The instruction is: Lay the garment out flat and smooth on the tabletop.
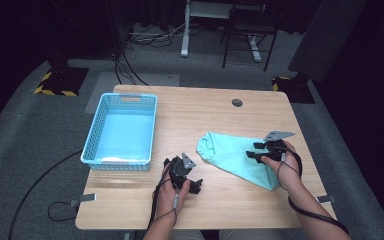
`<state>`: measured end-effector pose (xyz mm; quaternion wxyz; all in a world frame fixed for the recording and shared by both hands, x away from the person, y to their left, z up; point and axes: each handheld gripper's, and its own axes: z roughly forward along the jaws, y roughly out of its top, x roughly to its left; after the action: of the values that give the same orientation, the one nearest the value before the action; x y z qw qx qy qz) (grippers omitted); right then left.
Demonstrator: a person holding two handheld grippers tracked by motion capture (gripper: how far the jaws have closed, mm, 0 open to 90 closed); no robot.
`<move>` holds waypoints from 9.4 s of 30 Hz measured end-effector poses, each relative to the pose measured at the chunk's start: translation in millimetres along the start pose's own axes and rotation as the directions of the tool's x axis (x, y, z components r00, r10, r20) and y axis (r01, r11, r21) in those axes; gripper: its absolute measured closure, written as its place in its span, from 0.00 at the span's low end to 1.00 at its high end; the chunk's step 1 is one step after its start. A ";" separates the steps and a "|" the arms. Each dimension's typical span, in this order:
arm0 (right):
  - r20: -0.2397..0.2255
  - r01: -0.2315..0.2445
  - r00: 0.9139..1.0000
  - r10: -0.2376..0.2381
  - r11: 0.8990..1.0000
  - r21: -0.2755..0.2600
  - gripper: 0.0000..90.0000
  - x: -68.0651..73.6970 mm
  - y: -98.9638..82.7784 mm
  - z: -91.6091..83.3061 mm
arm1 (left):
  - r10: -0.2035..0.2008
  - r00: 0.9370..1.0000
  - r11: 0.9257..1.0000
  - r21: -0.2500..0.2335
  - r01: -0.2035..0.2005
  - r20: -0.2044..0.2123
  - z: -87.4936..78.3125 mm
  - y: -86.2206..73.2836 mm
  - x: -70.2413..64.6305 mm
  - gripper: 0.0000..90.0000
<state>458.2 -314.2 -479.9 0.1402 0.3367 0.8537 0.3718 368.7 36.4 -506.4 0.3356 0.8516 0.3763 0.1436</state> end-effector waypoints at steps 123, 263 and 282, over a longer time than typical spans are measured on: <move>-0.028 0.056 0.998 -0.057 0.998 -0.033 0.54 17.3 4.0 -4.7 | -0.026 0.999 1.000 -0.004 0.026 -0.022 -1.2 -1.7 1.8 0.00; 0.041 -0.027 0.999 0.028 1.000 -0.010 0.49 7.8 -98.8 -89.7 | 0.061 0.998 0.996 0.059 -0.061 0.002 27.3 54.9 -77.8 0.38; -0.022 0.034 0.999 -0.034 0.999 0.018 0.91 26.0 -96.6 -108.3 | 0.098 0.990 0.995 0.025 -0.101 0.102 7.0 52.4 -101.7 0.87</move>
<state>340.7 -403.1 -476.0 0.1341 0.3193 0.8641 0.3652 332.0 -67.6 -475.1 0.3336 0.8803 0.3182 0.1116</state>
